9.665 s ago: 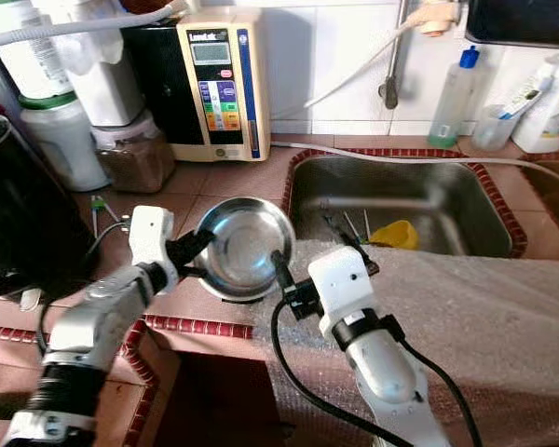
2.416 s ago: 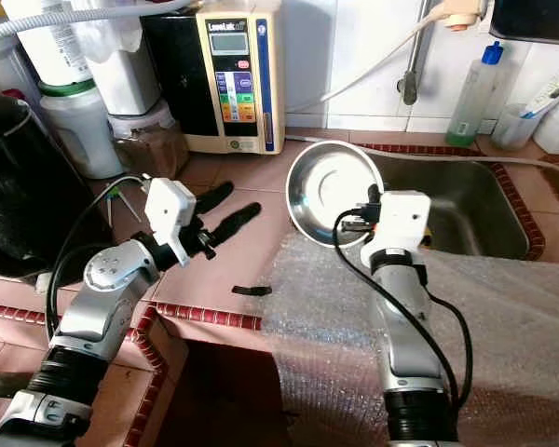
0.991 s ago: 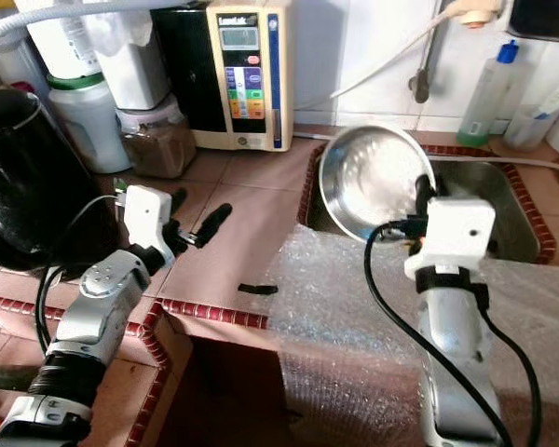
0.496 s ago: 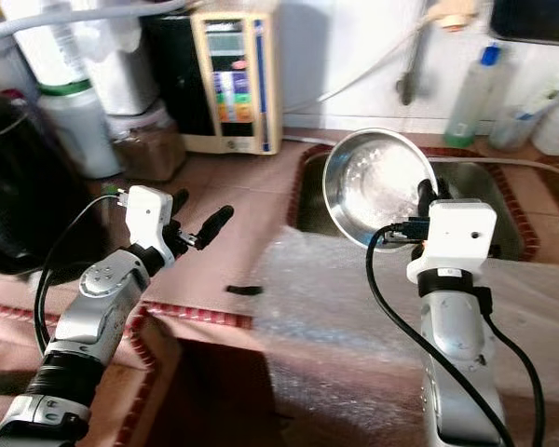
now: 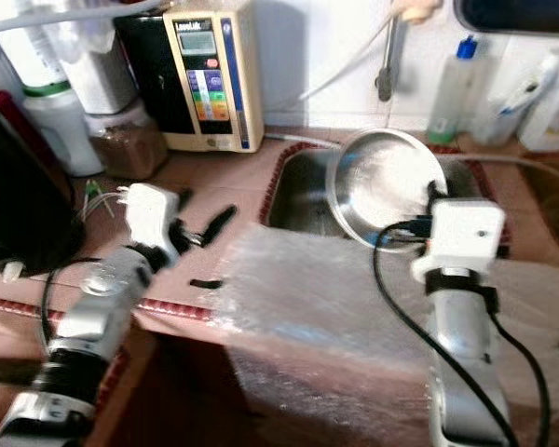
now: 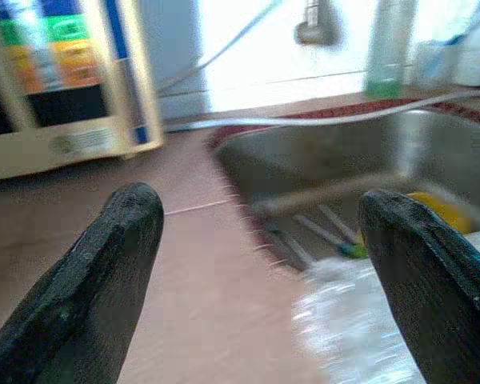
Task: Kitchen organization
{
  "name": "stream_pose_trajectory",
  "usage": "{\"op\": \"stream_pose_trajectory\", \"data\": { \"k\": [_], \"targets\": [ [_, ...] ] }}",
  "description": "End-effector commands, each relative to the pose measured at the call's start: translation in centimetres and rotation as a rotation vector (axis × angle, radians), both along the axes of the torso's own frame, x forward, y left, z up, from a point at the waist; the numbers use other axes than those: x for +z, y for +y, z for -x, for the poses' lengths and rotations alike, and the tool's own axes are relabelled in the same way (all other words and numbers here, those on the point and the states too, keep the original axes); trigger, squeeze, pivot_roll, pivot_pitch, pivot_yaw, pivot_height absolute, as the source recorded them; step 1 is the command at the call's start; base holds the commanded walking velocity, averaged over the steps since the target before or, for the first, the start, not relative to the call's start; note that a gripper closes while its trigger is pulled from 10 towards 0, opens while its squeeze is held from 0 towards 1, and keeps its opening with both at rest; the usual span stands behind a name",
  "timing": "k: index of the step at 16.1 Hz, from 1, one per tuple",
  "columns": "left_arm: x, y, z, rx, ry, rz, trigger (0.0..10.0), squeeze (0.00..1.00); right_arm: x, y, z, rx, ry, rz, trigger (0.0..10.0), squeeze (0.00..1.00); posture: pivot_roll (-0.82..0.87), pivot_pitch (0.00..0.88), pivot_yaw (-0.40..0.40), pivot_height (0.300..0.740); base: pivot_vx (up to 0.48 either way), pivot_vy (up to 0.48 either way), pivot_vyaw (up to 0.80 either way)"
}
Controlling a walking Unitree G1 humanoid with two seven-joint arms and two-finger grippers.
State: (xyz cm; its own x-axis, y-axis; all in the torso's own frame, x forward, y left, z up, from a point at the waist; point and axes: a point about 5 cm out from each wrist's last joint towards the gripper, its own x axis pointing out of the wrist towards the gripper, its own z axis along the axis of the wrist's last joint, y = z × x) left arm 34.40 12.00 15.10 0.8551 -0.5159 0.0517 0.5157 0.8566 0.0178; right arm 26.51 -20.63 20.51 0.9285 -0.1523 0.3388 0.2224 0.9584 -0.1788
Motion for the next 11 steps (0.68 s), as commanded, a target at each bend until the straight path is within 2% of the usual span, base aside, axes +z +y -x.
{"op": "stream_pose_trajectory", "data": {
  "k": [1, 3, 5, 6, 9, 10, 11],
  "targets": [
    [0.4, 1.0, -0.3, 0.024, -0.008, -0.018, 10.0, 0.00, 1.0, 0.7, -0.1, 0.022, -0.042, 0.002, 0.0, 0.00, 0.01, 0.000, 0.075, 0.740, 0.000, -0.405, 0.00],
    [0.4, 1.1, -0.3, 0.027, -0.009, -0.018, 10.0, 0.00, 1.0, 0.9, -0.3, 0.028, -0.043, 0.006, 0.0, 0.00, 0.01, 0.000, 0.074, 0.740, 0.000, -0.409, 0.00],
    [0.3, 1.1, -0.2, 0.042, -0.007, 0.004, 10.0, 0.00, 1.0, 0.9, -0.3, 0.030, -0.041, 0.014, 0.0, 0.00, 0.02, 0.000, 0.070, 0.740, 0.000, 0.000, 0.00],
    [0.2, 1.2, -0.2, 0.050, -0.009, -0.012, 10.0, 0.00, 1.0, 0.6, -0.4, 0.024, -0.040, 0.018, 0.0, 0.00, 0.02, 0.000, 0.068, 0.740, 0.000, 0.000, 0.00],
    [-0.1, 1.4, -0.3, 0.056, -0.013, -0.033, 10.0, 0.00, 0.8, -1.0, -1.1, -0.029, -0.029, 0.052, 0.0, 0.00, 0.02, 0.000, 0.066, 0.740, 0.000, 0.000, 0.00],
    [-0.3, 1.2, -0.2, 0.025, -0.013, -0.047, 10.0, 0.00, 0.6, -1.9, -1.9, -0.055, -0.016, 0.049, 0.0, 0.00, 0.03, 0.000, 0.064, 0.740, 0.000, 0.000, 0.00],
    [-0.3, 1.2, -0.2, 0.014, -0.012, -0.050, 10.0, 0.00, 0.5, -2.1, -2.1, -0.060, -0.013, 0.048, 0.0, 0.00, 0.03, 0.000, 0.062, 0.740, 0.000, 0.000, 0.00]
  ]
}}
